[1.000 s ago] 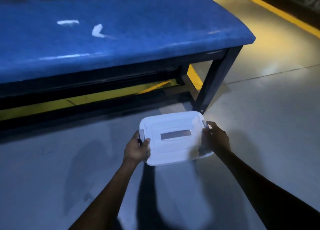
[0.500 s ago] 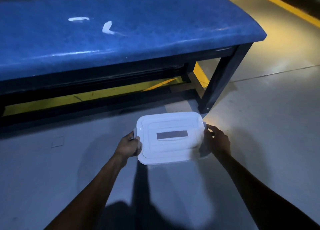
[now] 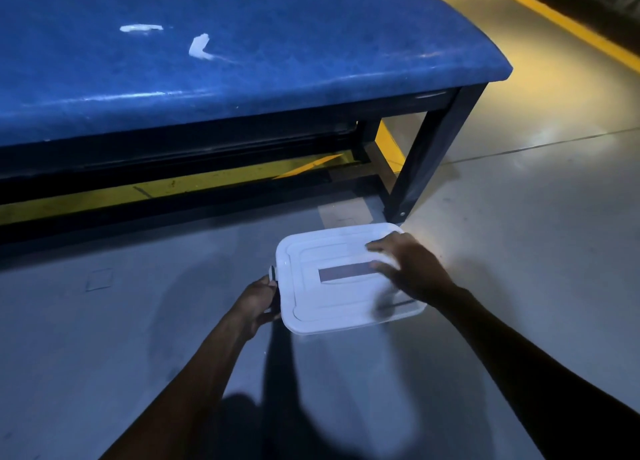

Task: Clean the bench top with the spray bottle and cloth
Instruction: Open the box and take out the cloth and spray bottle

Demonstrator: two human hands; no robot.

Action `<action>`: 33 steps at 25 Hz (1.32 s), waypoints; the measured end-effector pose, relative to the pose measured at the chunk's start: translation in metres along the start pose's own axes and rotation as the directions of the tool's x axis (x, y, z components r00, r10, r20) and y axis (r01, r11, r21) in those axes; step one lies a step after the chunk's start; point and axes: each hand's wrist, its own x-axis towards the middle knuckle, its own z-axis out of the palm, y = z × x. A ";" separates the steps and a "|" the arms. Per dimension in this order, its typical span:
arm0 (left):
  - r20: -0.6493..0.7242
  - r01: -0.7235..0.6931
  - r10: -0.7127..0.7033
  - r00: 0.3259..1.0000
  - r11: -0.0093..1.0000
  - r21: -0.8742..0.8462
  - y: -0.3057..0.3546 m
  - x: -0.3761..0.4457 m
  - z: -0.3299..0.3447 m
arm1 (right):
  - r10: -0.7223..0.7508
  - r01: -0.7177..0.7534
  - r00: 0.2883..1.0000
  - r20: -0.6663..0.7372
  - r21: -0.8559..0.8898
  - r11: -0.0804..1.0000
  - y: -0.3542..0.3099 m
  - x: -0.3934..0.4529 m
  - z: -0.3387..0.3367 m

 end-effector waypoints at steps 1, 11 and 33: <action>-0.007 -0.006 0.006 1.000 1.000 0.001 0.001 0.001 0.000 | -0.081 0.082 0.992 0.102 -0.008 0.997 -0.012 0.003 0.004; 0.018 -0.038 0.038 0.999 0.999 -0.026 0.005 -0.007 -0.003 | 0.001 -0.004 0.995 0.103 0.028 1.000 -0.037 0.014 0.025; -0.045 -0.130 0.132 0.990 0.990 0.052 0.006 -0.028 0.012 | 0.551 -0.541 0.832 0.071 0.326 0.775 0.163 -0.166 -0.112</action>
